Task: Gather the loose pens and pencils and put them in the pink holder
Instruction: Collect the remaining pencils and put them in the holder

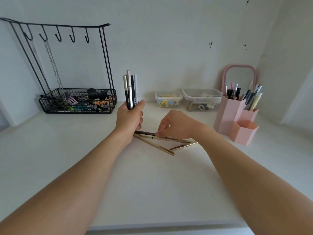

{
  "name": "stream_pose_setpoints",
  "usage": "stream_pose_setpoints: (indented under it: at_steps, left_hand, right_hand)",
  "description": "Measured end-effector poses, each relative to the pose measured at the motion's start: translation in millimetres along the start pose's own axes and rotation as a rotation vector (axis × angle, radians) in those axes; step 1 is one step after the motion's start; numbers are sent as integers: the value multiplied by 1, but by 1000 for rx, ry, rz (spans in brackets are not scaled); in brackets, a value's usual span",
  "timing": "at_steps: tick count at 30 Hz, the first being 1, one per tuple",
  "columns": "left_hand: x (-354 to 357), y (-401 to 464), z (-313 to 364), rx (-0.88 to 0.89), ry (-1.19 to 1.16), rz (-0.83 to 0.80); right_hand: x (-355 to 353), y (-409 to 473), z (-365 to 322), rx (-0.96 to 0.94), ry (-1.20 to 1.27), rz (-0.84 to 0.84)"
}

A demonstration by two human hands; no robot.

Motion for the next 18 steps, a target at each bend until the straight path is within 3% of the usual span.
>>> stream_pose_setpoints:
  at_steps: [13,15,18]
  left_hand:
    - [1,-1,-6,-84,-48,-20]
    - [5,-1,-7,-96,-60,-56]
    - [16,-6,-7,-118,-99,-142]
  right_hand:
    - [-26,2,28,123,-25,53]
    - [-44,-2,36,167,149,157]
    - [-47,-5,32,149,672,251]
Point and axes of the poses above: each hand's wrist, its own y-axis towards the middle knuckle, its own x-axis out of the palm, z = x × y, the point moved 10 cm from there along y, towards the middle knuckle, and after that the axes turned 15 degrees about y, right-handed, at the moved point
